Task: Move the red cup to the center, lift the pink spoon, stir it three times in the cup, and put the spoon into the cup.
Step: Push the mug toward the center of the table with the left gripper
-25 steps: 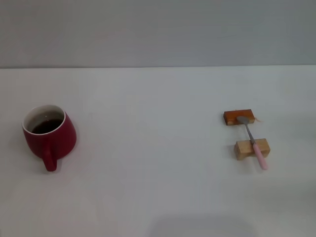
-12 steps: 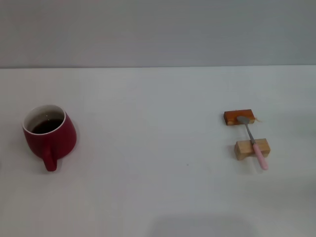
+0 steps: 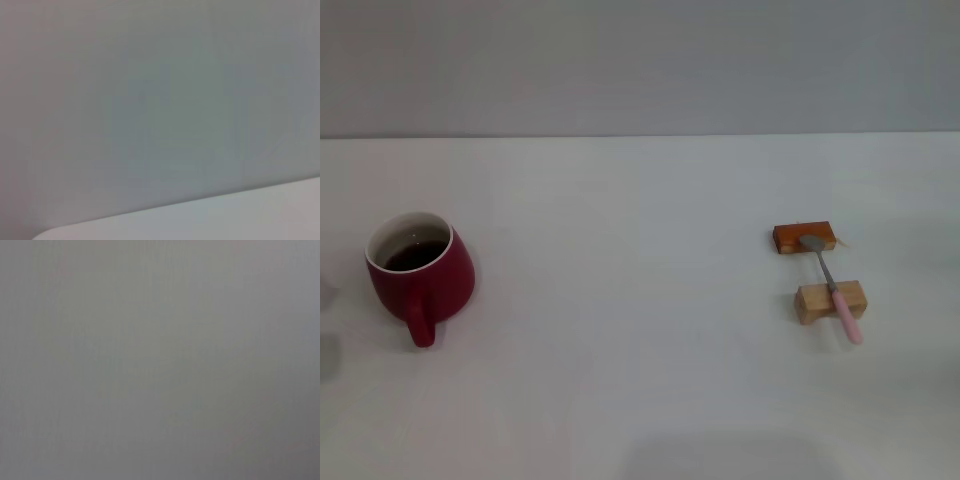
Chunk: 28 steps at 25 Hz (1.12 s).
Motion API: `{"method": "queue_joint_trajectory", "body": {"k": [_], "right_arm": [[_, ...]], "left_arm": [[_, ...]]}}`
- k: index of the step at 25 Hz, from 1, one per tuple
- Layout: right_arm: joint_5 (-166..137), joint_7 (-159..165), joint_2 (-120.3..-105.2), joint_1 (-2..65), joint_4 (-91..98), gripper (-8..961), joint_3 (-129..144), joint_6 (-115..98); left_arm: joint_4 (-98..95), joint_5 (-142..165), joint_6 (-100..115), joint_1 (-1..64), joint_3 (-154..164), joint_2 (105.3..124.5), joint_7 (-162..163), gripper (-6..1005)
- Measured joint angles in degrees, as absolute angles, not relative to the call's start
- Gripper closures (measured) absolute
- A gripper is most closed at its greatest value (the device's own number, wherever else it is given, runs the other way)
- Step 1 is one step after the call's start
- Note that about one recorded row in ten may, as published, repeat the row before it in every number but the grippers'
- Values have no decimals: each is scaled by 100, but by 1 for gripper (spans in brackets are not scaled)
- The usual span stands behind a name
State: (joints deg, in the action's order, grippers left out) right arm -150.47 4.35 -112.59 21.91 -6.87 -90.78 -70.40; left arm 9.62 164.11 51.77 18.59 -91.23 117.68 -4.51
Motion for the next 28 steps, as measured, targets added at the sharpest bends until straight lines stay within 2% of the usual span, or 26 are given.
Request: {"method": "queue_joint_trajectory", "body": {"k": [28], "right_arm": [[-15046,404,-11250,2250,-665,231,-9079,-6969]], "left_arm": [[852,16418,5107,2320,-7258,11805,-428,989]]}}
